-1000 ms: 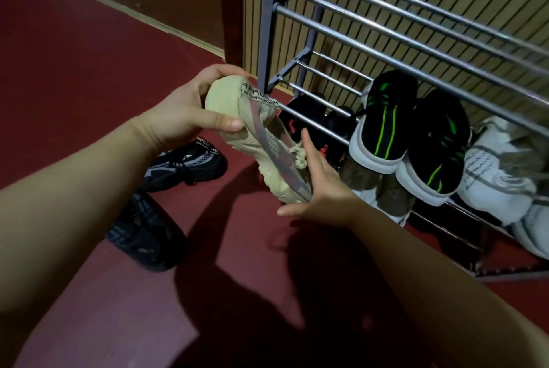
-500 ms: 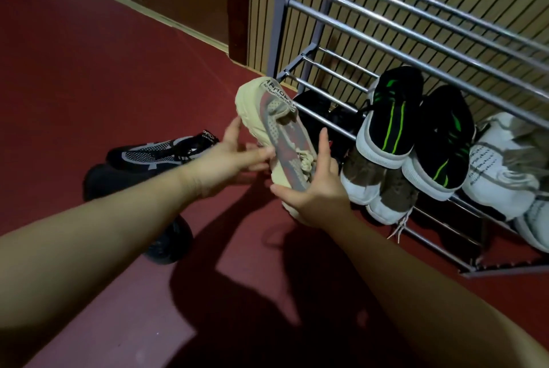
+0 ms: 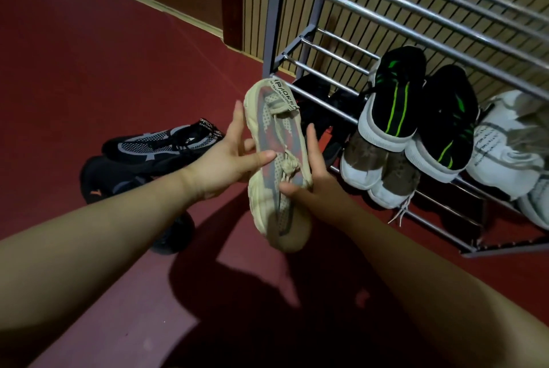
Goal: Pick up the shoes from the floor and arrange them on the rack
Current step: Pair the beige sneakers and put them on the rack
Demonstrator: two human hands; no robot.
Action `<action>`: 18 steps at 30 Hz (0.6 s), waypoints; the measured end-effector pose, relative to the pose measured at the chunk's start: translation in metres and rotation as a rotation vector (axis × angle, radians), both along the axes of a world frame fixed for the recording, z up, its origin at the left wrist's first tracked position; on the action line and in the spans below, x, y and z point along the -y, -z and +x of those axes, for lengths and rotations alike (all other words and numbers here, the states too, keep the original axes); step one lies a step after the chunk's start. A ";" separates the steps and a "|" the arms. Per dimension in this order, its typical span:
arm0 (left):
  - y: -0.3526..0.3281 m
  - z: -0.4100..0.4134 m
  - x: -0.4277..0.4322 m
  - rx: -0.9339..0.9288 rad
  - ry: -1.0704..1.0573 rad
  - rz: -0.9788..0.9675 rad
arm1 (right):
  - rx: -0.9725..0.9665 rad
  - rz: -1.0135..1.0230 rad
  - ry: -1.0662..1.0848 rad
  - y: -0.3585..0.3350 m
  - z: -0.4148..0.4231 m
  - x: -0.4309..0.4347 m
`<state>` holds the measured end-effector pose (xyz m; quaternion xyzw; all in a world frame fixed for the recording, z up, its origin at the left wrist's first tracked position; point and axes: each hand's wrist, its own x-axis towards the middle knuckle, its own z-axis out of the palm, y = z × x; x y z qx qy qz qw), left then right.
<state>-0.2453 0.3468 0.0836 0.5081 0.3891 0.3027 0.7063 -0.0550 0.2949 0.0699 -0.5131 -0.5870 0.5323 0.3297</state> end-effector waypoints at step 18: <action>0.048 0.097 0.058 -0.121 0.505 0.179 | 0.186 -0.087 0.400 0.016 0.076 0.105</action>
